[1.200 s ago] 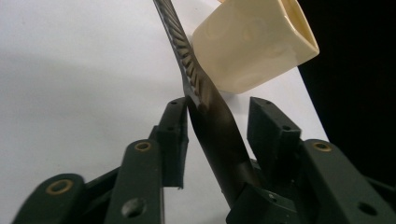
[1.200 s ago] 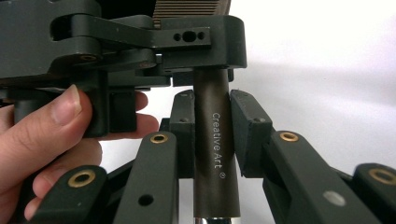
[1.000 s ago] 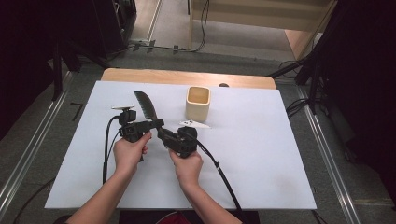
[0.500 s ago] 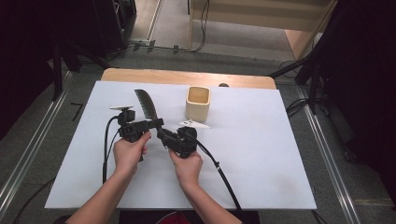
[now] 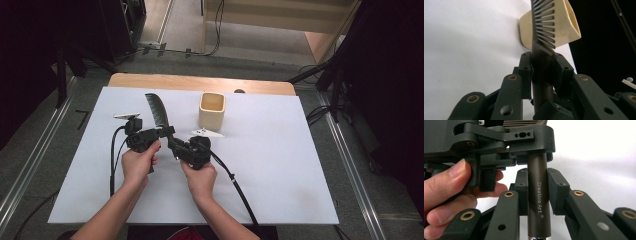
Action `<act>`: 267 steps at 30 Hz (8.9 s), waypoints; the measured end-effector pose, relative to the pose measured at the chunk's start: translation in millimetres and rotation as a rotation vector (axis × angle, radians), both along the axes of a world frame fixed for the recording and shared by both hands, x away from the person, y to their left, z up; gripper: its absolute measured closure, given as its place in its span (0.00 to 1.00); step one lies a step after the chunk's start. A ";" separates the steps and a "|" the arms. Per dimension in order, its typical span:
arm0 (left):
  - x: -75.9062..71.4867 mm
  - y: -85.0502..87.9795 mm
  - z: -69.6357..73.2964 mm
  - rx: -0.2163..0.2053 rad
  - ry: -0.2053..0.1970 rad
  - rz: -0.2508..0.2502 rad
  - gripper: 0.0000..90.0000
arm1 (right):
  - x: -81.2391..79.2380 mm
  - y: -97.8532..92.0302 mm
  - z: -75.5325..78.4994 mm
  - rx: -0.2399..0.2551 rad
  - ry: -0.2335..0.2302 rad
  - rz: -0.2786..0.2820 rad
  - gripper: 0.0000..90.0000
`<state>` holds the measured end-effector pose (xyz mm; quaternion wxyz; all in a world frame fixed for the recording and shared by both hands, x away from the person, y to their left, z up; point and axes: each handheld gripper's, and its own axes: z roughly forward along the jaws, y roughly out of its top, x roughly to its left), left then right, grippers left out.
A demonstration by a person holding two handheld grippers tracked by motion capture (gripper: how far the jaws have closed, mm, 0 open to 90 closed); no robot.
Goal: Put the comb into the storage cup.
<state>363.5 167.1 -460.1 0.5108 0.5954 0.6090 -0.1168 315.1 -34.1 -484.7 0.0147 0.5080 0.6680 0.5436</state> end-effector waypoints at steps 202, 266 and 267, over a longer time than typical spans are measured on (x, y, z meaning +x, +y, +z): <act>95.8 -96.3 97.4 0.119 -0.409 -0.215 0.82 | -81.2 -212.2 5.6 -0.324 0.047 0.265 0.27; 122.8 -145.5 46.4 0.251 -0.525 -0.198 0.82 | -80.4 -210.5 6.4 -0.306 0.028 0.292 0.27; 122.8 -145.5 46.4 0.251 -0.525 -0.198 0.82 | -80.4 -210.5 6.4 -0.306 0.028 0.292 0.27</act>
